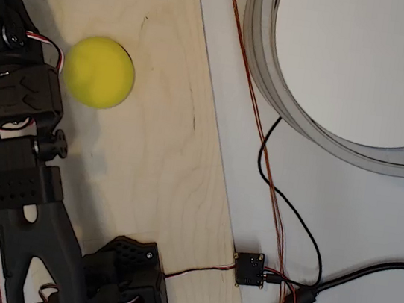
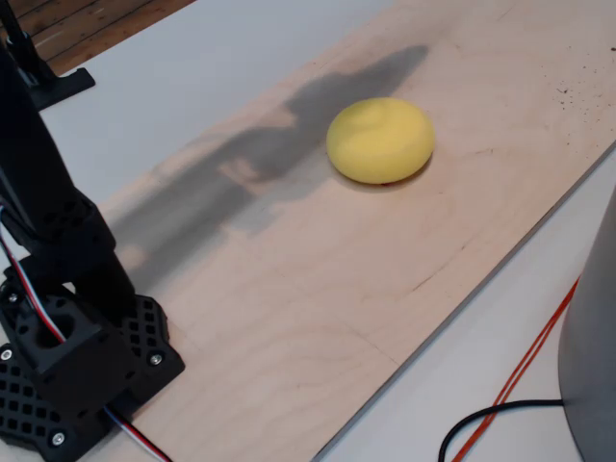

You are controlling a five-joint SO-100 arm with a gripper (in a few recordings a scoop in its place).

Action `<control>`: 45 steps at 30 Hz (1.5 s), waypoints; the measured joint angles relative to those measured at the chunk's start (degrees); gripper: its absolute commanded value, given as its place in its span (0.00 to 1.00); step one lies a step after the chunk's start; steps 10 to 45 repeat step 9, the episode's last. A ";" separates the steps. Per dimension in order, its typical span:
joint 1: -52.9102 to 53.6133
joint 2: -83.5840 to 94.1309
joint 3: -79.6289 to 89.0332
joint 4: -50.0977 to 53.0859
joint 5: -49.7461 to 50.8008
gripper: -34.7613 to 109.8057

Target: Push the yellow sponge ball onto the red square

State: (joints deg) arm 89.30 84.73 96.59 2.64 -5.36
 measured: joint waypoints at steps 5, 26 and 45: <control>-0.18 0.00 0.00 0.00 0.18 0.24; -0.09 0.00 0.00 0.00 0.18 0.24; -0.09 0.00 0.00 0.00 0.18 0.24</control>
